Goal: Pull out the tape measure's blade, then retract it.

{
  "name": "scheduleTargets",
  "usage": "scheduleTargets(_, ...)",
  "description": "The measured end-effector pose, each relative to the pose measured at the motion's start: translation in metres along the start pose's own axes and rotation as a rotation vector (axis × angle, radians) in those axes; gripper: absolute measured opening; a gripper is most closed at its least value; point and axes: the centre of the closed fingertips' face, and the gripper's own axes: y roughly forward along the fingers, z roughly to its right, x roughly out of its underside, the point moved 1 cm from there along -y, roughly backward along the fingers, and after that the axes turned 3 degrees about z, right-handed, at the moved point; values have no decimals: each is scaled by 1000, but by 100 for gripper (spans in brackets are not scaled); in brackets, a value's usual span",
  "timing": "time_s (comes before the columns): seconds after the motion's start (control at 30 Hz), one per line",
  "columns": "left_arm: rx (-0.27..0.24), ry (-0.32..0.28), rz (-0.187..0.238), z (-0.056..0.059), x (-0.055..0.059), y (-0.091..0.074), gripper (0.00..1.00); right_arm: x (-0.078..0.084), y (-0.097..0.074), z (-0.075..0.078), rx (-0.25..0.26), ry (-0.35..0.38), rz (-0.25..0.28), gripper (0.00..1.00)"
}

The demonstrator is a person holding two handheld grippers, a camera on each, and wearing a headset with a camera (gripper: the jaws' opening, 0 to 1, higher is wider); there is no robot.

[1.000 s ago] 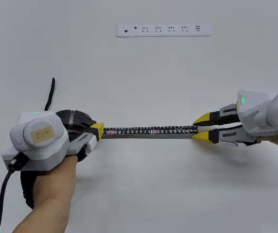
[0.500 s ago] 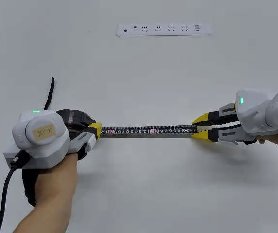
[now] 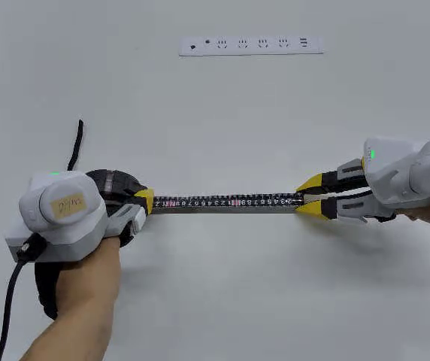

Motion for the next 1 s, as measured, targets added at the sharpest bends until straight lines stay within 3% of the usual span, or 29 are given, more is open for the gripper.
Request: scheduleTargets(1.0, 26, 5, -22, -2, 2, -1, 59, 1, 0, -3, 1, -4, -21, 12)
